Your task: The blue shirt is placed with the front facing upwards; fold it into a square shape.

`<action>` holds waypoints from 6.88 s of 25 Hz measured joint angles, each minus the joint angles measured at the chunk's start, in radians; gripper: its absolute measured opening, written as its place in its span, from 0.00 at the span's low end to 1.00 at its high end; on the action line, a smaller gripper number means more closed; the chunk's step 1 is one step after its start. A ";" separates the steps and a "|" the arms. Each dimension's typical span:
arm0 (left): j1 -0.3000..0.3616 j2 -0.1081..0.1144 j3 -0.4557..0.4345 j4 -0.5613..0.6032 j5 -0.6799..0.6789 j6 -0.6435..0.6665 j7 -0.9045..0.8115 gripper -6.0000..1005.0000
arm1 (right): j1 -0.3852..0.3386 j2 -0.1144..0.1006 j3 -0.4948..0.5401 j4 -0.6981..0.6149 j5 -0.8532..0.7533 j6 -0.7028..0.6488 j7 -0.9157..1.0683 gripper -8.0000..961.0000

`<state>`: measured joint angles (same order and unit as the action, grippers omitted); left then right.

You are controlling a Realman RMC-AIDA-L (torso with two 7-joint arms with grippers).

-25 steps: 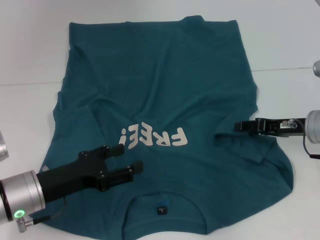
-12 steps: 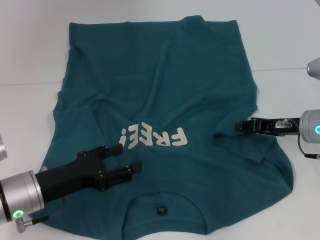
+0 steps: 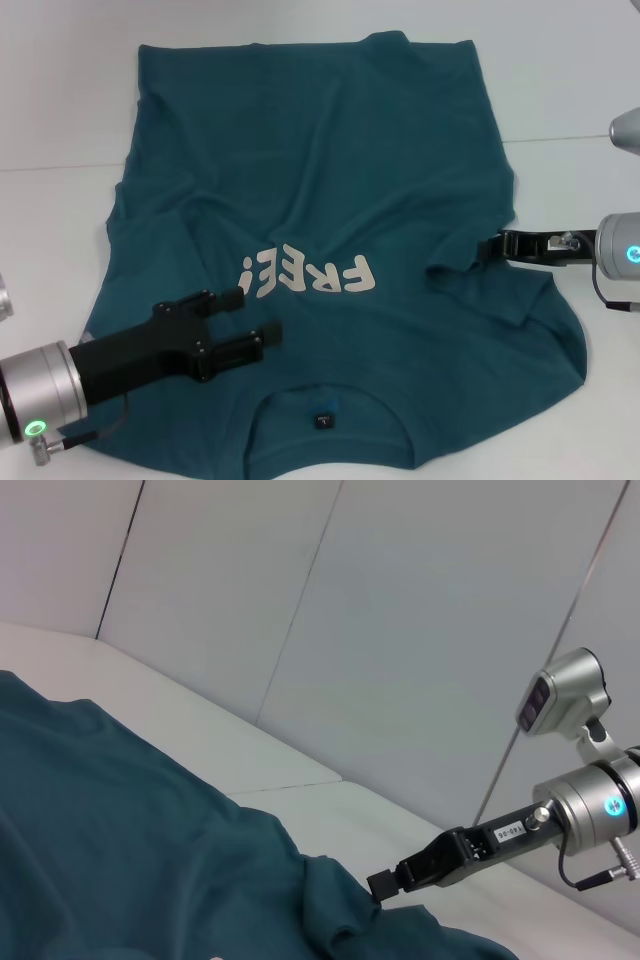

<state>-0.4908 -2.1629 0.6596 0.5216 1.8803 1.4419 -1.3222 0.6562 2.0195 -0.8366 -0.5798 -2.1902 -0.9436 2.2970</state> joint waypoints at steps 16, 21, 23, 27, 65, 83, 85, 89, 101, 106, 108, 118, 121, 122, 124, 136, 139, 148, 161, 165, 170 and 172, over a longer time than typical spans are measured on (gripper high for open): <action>-0.001 0.000 0.000 0.000 0.000 -0.002 0.000 0.82 | 0.018 0.000 0.002 -0.012 0.004 -0.005 -0.015 0.01; -0.003 0.000 0.000 0.000 0.000 -0.002 -0.001 0.82 | 0.064 0.001 0.000 -0.013 0.000 -0.003 -0.019 0.01; -0.003 0.000 0.000 0.000 0.000 -0.004 -0.002 0.82 | 0.084 0.002 -0.001 -0.010 -0.001 -0.002 -0.023 0.01; -0.004 0.000 0.000 0.000 0.000 -0.005 -0.005 0.82 | 0.113 0.007 -0.027 -0.003 -0.003 0.020 -0.024 0.01; 0.003 0.000 -0.003 -0.003 0.000 0.002 -0.022 0.82 | -0.124 0.001 0.057 -0.170 0.003 -0.301 -0.012 0.62; 0.000 -0.001 0.006 -0.006 0.000 0.003 -0.014 0.82 | -0.194 -0.024 0.097 -0.205 -0.032 -0.387 0.090 0.62; 0.000 -0.002 0.006 -0.006 0.000 0.003 -0.014 0.82 | -0.187 -0.018 0.097 -0.202 -0.047 -0.372 0.091 0.62; -0.001 -0.002 0.006 -0.006 0.000 0.003 -0.014 0.82 | -0.172 -0.004 0.097 -0.197 -0.072 -0.346 0.092 0.61; -0.003 -0.002 0.003 -0.005 0.000 0.003 -0.014 0.82 | -0.154 -0.001 0.090 -0.148 -0.082 -0.294 0.093 0.61; -0.003 -0.002 0.003 -0.005 0.000 0.003 -0.014 0.82 | -0.146 0.003 0.093 -0.146 -0.082 -0.283 0.093 0.61; -0.003 -0.002 0.003 -0.005 0.000 0.003 -0.014 0.82 | -0.143 0.006 0.095 -0.146 -0.082 -0.274 0.093 0.61; -0.002 -0.002 0.002 -0.005 0.000 0.003 -0.012 0.82 | -0.126 0.007 0.095 -0.128 -0.081 -0.255 0.092 0.58; -0.002 -0.002 0.000 -0.005 0.000 0.003 -0.012 0.82 | -0.122 0.006 0.097 -0.128 -0.081 -0.255 0.088 0.57; -0.002 -0.001 0.000 -0.005 0.000 0.003 -0.012 0.82 | -0.120 0.007 0.097 -0.128 -0.081 -0.255 0.087 0.56; -0.003 -0.001 0.000 -0.005 0.000 0.003 -0.012 0.82 | -0.117 0.009 0.097 -0.129 -0.079 -0.254 0.085 0.56; -0.003 0.000 0.000 -0.003 0.000 0.000 -0.012 0.82 | -0.105 0.012 0.093 -0.121 -0.077 -0.215 0.082 0.43; -0.003 0.000 0.000 -0.003 0.000 -0.003 -0.011 0.82 | -0.104 0.013 0.094 -0.121 -0.076 -0.213 0.082 0.30; -0.004 0.000 0.000 -0.001 0.000 -0.005 -0.011 0.82 | -0.101 0.013 0.089 -0.121 -0.079 -0.204 0.086 0.10; -0.005 0.000 0.000 -0.002 -0.002 -0.007 -0.011 0.82 | -0.084 0.013 0.090 -0.131 -0.016 -0.315 0.026 0.05; -0.005 -0.001 0.000 -0.002 -0.002 -0.008 -0.011 0.82 | -0.062 0.018 0.085 -0.120 -0.011 -0.322 0.011 0.06; -0.005 -0.002 -0.001 -0.002 -0.003 -0.008 -0.011 0.82 | -0.030 0.036 0.078 -0.119 -0.014 -0.323 0.000 0.07; -0.005 -0.002 -0.002 -0.002 -0.004 -0.008 -0.011 0.82 | -0.017 0.041 0.070 -0.117 -0.014 -0.323 -0.002 0.07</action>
<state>-0.4955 -2.1645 0.6580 0.5199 1.8761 1.4341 -1.3329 0.6395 2.0606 -0.7670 -0.6973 -2.2044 -1.2665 2.2946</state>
